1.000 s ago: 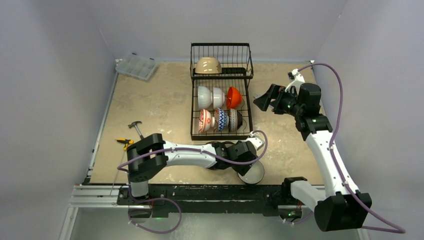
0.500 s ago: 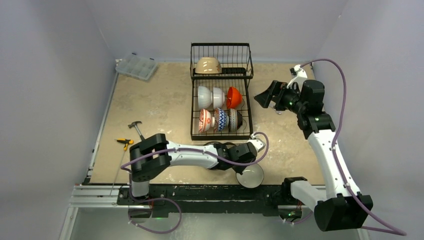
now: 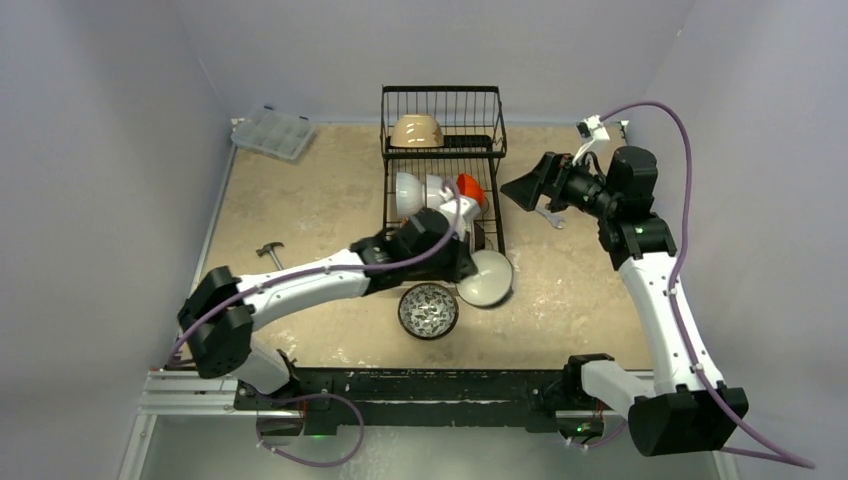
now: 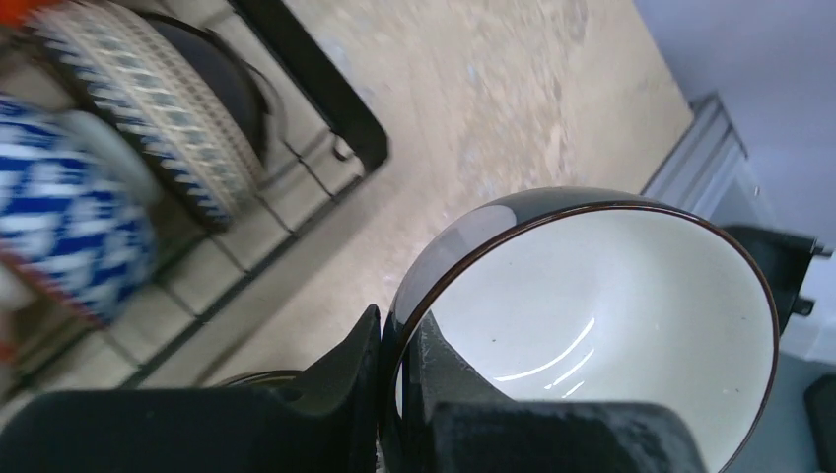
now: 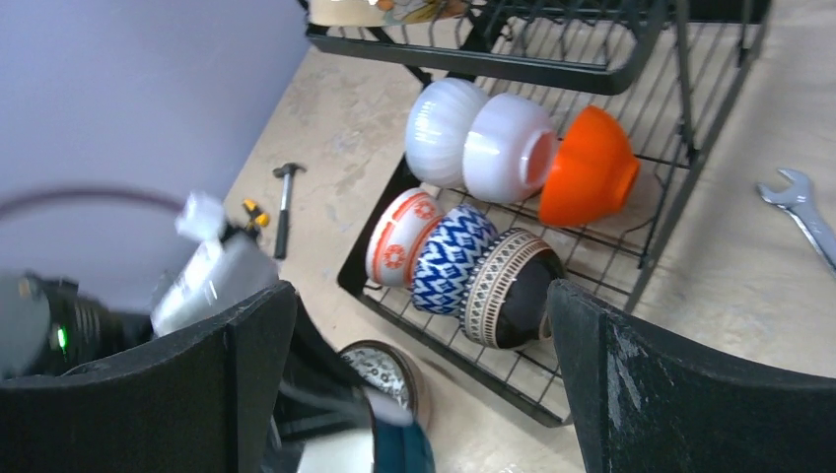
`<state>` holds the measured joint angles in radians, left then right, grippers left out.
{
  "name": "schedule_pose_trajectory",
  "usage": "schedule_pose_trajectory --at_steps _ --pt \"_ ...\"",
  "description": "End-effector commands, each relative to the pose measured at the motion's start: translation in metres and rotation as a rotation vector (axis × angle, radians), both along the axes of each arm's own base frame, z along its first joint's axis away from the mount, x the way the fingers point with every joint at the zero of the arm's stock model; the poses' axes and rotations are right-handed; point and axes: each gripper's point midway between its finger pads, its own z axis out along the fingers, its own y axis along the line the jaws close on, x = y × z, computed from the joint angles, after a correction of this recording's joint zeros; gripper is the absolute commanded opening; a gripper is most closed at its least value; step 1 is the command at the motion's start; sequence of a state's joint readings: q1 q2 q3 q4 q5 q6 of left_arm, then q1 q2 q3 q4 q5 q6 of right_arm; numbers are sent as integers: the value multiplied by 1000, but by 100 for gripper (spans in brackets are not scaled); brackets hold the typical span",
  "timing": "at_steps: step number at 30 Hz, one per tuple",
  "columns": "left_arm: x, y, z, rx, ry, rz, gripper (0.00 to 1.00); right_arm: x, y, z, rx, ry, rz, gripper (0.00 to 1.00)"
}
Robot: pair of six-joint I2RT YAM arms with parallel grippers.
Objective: Load the bowls into the dish rack
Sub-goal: Pick up the bowl from the center of the board, then place the bowl in the dish rack.
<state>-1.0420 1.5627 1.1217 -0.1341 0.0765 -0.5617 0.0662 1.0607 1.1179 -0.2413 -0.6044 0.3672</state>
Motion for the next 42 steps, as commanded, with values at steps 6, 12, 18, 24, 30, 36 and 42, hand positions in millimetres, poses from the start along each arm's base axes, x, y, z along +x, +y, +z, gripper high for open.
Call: schedule_pose_trajectory --at_steps 6,12,18,24,30,36,42 --pt "69 86 79 -164 -116 285 0 -18 63 5 117 14 244 99" --pt "90 138 106 -146 -238 473 0 -34 108 -9 202 75 359 99" --pt "87 155 135 -202 -312 523 0 -48 139 -15 253 110 467 99" --pt "84 157 143 -202 -326 511 0 -61 161 -17 287 130 559 99" --pt "84 159 145 -195 -339 512 0 -70 179 -17 311 166 620 99" --pt "87 167 144 -157 -359 536 0 -77 189 -18 323 210 657 90" --pt "88 171 141 -110 -377 533 0 -84 192 -18 355 238 699 79"
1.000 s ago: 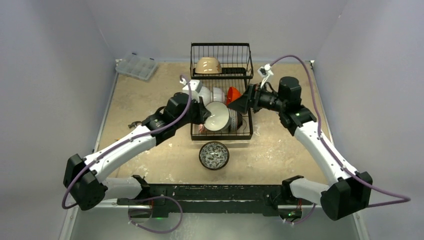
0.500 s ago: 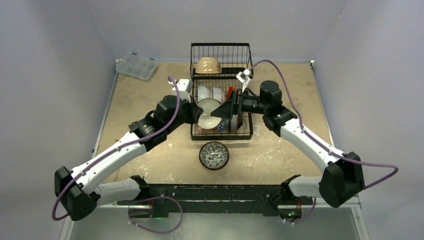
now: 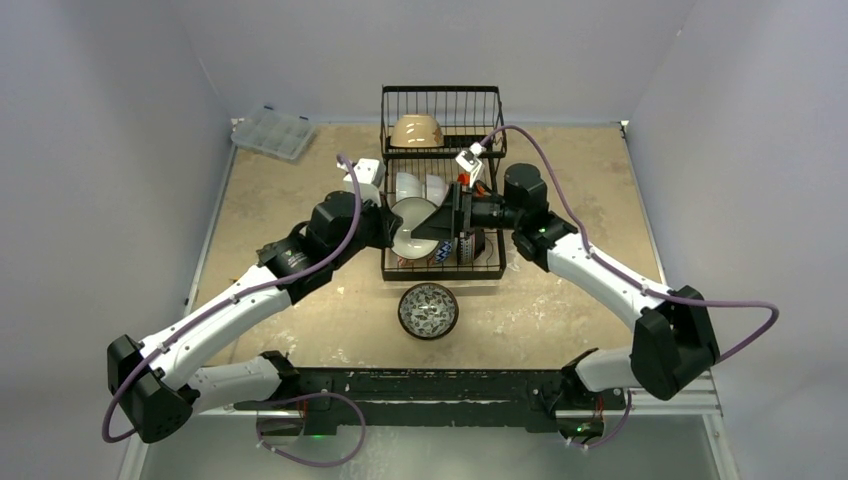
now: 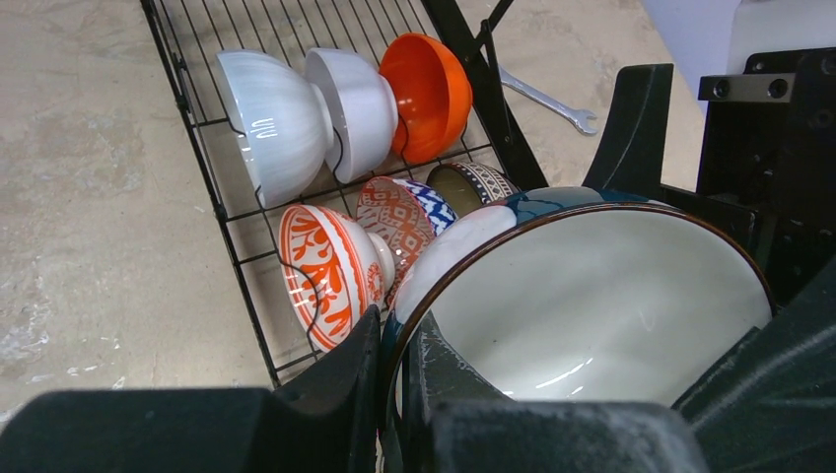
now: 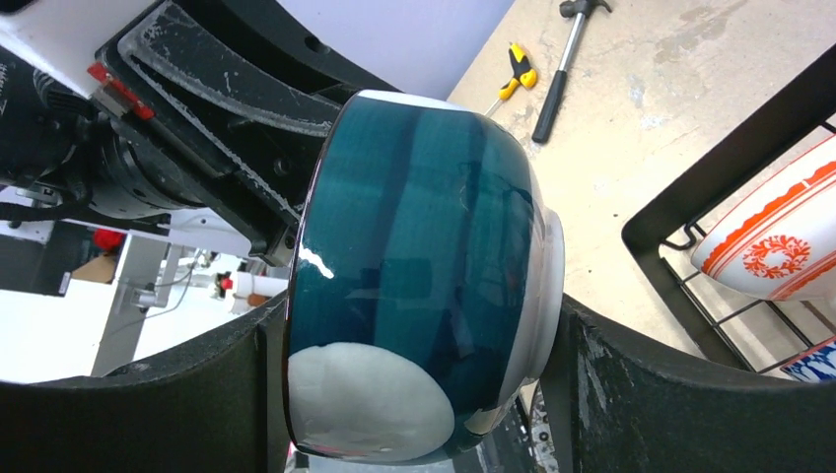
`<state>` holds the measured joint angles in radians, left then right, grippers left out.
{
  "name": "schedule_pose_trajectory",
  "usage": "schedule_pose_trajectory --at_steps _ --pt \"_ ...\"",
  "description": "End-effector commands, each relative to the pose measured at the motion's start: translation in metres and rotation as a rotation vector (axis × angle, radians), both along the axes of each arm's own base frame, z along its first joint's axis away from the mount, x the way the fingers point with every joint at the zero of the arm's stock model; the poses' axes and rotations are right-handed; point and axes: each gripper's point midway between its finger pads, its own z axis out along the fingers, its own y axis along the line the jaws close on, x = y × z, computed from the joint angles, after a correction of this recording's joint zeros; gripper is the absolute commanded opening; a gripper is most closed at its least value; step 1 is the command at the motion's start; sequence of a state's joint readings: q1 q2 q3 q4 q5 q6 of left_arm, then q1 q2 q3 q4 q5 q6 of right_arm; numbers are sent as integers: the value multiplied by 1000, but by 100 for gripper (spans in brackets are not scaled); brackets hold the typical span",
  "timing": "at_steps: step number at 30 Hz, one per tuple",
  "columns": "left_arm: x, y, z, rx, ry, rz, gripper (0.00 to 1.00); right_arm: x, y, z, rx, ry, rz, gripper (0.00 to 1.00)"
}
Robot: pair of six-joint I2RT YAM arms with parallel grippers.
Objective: Load the bowls into the dish rack
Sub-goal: Place the bowl in the dish rack.
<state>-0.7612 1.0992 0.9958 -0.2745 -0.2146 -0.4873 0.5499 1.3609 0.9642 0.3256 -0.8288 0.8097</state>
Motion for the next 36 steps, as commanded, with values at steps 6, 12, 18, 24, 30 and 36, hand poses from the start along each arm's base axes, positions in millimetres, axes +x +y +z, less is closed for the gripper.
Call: schedule_pose_trajectory --at_steps 6,12,18,24,30,36 --pt "11 12 42 14 -112 54 0 -20 6 37 111 -58 122 85" --pt "12 19 40 54 -118 70 0 -23 7 38 118 -41 143 82" --pt "12 20 36 68 -112 73 0 -19 9 34 110 -36 141 34" --pt "10 20 29 83 -99 65 15 -12 10 23 45 -57 132 0" --pt "8 20 26 81 -75 63 57 0 5 16 -5 -64 74 0" --pt "5 19 19 73 -64 48 74 12 -8 4 -32 -38 28 0"
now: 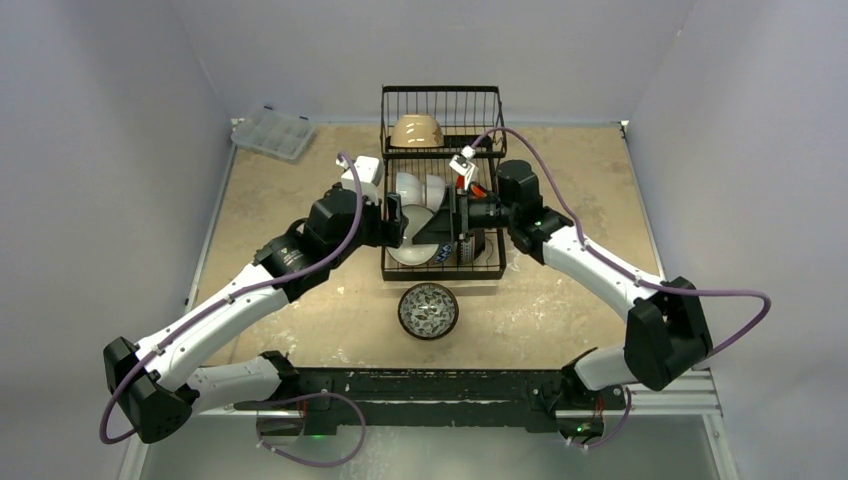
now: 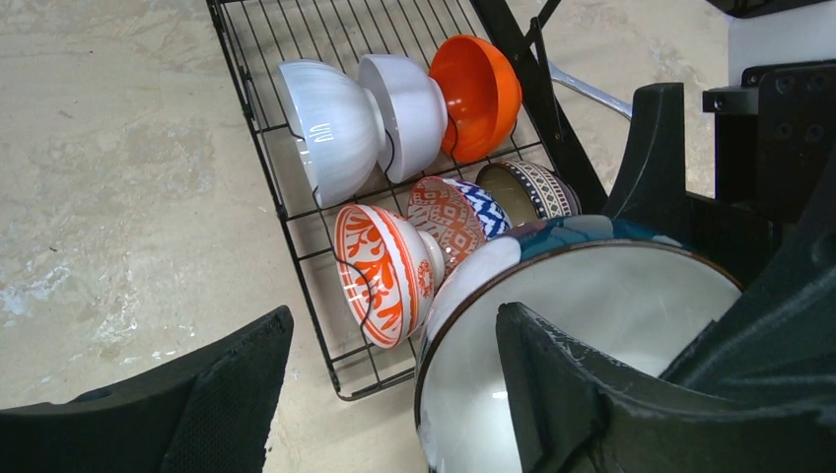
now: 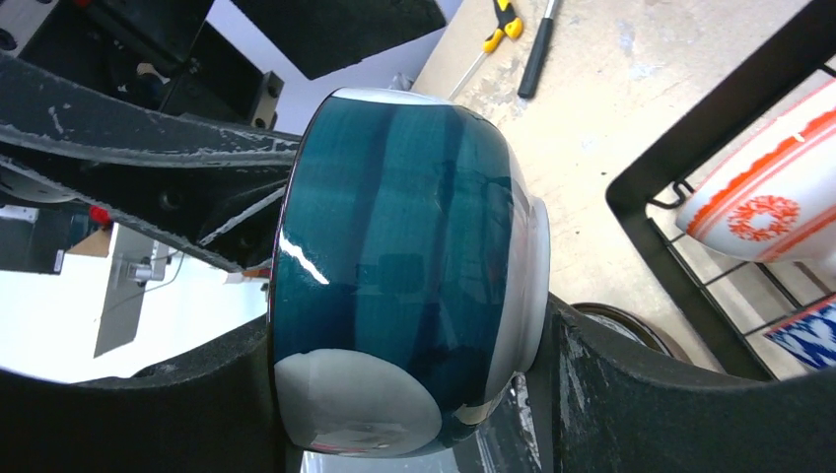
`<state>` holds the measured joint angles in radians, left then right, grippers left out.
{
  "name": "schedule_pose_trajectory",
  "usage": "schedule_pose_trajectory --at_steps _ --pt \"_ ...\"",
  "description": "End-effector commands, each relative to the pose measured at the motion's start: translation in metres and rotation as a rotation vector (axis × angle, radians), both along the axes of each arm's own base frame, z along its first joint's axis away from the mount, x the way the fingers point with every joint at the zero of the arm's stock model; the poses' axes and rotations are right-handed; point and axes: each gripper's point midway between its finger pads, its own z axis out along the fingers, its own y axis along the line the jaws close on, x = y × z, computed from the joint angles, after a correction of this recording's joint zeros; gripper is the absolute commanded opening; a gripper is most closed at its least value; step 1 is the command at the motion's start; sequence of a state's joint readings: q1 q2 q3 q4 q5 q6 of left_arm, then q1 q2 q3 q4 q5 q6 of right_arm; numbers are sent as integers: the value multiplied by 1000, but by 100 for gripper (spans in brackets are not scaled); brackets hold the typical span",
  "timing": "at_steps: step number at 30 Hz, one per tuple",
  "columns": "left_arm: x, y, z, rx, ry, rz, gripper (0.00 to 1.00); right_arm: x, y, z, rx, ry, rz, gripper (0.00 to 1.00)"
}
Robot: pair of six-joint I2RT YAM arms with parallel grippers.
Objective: Load the bowls into the dish rack
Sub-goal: Place the bowl in the dish rack.
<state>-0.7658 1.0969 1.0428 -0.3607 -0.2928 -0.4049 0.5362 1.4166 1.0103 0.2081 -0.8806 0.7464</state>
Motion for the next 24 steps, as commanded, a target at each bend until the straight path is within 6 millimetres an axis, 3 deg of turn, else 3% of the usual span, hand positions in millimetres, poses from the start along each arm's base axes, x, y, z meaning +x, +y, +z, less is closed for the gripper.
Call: schedule_pose_trajectory --at_steps 1,12,16,24 --pt "1 0 14 -42 -33 6 77 13 -10 21 24 -91 -29 0" --pt "2 6 5 -67 -7 36 96 46 -57 23 -62 -160 -157 0" --pt "8 12 -3 -80 26 59 99 49 -65 26 -88 -171 -174 0" --pt "30 38 -34 -144 161 107 99 50 -69 56 -37 -211 -185 0"
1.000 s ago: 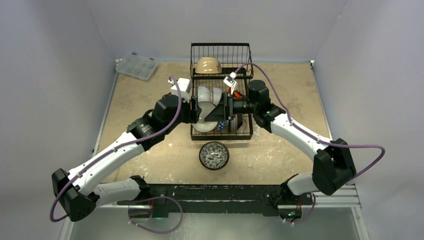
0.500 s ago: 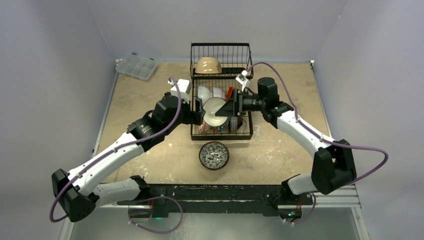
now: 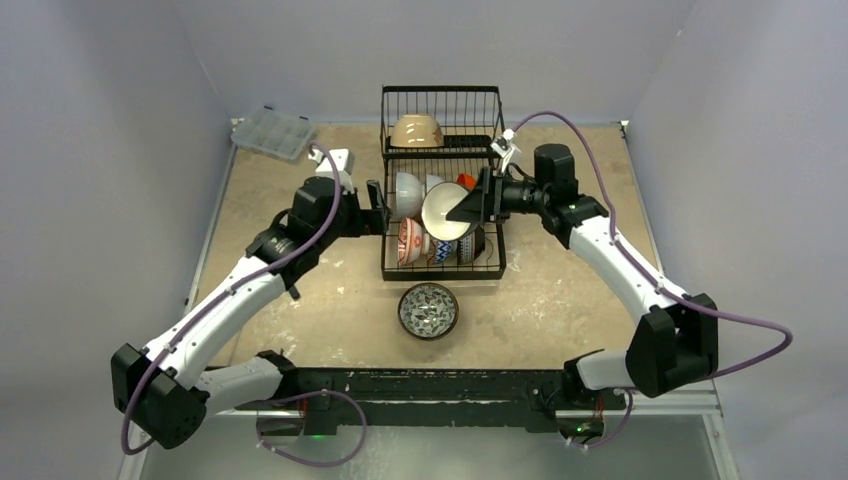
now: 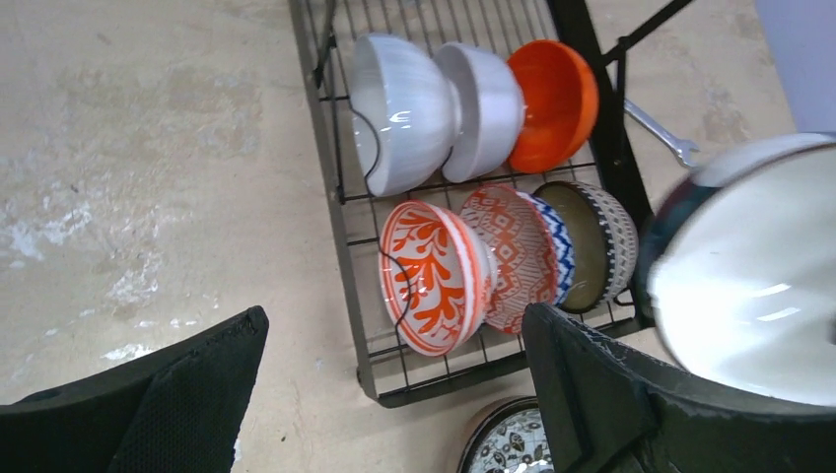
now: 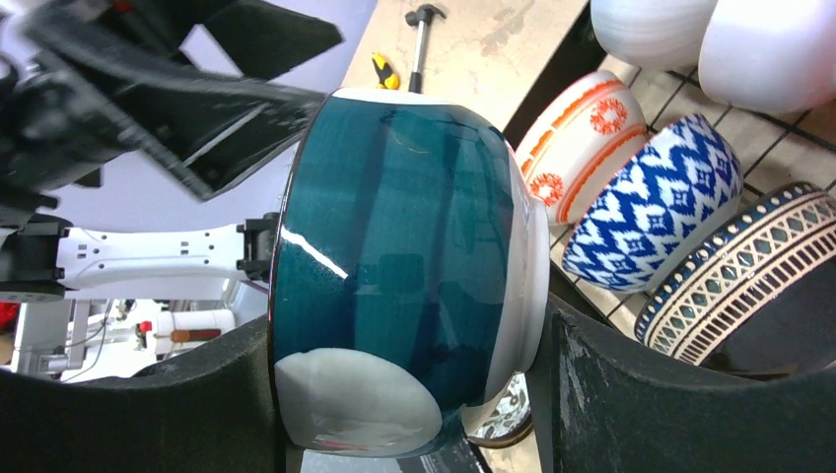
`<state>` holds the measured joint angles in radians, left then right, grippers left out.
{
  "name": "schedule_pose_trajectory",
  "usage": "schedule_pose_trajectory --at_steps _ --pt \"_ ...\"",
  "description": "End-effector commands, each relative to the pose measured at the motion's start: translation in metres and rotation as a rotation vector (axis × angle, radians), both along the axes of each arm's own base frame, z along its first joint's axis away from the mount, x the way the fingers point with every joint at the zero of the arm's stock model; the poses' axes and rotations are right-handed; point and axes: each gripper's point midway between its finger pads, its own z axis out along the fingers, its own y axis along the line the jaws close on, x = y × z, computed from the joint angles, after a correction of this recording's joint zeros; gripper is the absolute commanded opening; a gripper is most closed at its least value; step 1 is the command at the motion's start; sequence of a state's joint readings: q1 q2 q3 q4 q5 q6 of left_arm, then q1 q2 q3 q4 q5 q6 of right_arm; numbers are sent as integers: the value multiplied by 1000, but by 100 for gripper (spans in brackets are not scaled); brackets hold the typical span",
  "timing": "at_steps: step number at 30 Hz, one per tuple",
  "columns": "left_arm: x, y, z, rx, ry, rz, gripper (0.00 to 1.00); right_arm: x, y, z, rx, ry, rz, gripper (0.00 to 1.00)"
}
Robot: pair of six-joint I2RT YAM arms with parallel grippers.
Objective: Load the bowls into the dish rack
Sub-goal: Place the bowl in the dish rack.
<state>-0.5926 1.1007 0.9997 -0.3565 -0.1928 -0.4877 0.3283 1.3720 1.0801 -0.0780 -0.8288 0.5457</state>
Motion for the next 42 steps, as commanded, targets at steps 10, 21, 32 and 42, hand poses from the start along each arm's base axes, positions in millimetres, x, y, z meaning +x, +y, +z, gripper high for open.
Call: schedule_pose_trajectory --at_steps 10,21,32,42 --pt "26 44 -42 -139 181 -8 99 38 -13 124 104 -295 -37 0" --pt "34 66 -54 17 172 -3 98 114 -19 164 80 -391 -137 0" --pt "34 82 -89 114 186 22 97 200 -52 176 -181 -527 -393 0" --pt "28 84 -95 130 200 18 96 231 -91 153 -429 -560 -561 0"
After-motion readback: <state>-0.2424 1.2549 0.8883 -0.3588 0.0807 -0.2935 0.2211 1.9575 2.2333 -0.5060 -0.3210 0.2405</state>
